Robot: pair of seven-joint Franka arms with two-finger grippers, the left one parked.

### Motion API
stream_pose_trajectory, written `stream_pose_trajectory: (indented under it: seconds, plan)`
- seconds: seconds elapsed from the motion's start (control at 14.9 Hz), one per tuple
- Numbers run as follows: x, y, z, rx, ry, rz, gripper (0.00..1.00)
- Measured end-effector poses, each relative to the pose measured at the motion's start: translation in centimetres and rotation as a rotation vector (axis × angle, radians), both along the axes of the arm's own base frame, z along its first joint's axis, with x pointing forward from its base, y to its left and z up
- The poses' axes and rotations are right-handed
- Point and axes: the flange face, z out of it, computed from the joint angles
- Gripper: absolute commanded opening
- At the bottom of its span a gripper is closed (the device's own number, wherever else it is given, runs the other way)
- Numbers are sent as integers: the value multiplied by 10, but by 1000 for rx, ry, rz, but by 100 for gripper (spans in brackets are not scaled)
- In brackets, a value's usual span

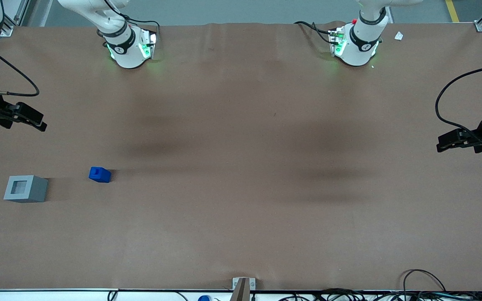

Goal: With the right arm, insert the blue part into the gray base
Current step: 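Move the open right gripper down toward the blue block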

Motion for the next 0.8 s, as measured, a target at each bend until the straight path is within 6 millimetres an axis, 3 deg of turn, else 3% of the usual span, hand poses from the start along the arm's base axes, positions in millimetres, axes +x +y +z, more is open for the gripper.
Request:
stream_pose_trajectory:
  seconds: [0.54,0.8]
  plan:
    - [1,-4,-2,0,5,-10,100]
    - [16,-16,-34,-2,46,-31,100]
